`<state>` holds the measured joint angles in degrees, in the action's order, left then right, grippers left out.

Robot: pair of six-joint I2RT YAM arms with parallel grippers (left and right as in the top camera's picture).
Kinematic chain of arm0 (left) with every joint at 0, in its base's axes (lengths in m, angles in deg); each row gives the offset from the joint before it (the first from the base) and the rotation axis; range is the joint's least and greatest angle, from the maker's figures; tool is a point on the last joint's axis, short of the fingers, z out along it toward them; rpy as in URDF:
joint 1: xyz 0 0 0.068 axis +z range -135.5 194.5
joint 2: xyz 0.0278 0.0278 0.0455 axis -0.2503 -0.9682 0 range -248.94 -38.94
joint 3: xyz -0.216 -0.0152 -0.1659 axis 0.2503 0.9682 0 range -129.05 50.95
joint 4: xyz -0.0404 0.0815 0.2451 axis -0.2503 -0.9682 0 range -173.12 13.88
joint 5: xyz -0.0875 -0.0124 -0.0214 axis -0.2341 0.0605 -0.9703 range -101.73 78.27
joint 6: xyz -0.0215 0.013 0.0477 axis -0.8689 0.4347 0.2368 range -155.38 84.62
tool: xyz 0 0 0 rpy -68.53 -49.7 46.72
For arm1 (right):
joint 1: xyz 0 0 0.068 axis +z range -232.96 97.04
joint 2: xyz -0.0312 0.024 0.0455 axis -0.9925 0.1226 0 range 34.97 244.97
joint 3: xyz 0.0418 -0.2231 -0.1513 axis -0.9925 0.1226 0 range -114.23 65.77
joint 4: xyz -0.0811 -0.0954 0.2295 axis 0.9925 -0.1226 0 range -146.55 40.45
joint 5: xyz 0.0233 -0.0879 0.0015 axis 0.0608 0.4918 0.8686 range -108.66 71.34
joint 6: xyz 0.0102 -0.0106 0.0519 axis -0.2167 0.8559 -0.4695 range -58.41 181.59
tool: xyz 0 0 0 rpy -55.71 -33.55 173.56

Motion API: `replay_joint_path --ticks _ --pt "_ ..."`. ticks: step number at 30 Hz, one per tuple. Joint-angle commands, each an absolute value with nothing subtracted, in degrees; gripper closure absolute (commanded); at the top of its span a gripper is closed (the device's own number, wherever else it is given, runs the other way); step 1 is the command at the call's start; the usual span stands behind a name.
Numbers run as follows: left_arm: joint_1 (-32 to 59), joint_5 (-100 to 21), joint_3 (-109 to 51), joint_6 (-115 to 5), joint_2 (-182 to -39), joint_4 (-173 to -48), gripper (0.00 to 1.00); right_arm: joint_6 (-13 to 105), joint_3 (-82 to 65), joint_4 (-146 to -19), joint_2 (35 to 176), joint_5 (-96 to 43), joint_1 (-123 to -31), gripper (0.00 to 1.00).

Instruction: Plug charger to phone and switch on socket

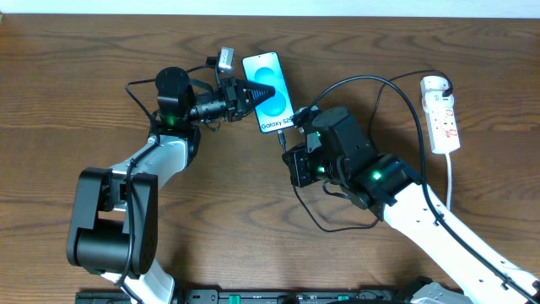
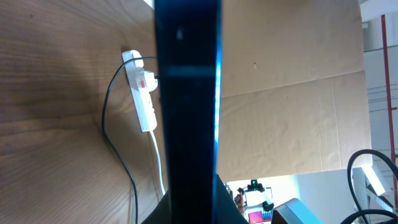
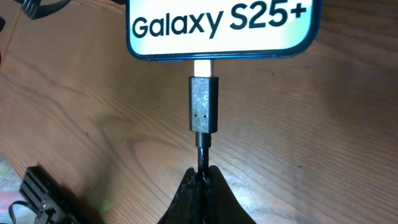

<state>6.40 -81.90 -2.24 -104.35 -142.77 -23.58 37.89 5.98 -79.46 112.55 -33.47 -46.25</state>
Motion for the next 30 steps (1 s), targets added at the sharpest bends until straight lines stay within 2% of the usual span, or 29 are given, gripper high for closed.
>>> replay_joint_path --ticks 1,30 --pt "6.3 -83.5 -3.4 -103.4 -141.9 -22.8 0.93 37.2 5.5 -79.1 113.0 -34.9 -46.6 0.99" --pt "6.3 -84.8 -3.4 -104.4 -141.9 -22.8 0.93 36.8 5.5 -80.4 113.0 -34.0 -46.7 0.99"
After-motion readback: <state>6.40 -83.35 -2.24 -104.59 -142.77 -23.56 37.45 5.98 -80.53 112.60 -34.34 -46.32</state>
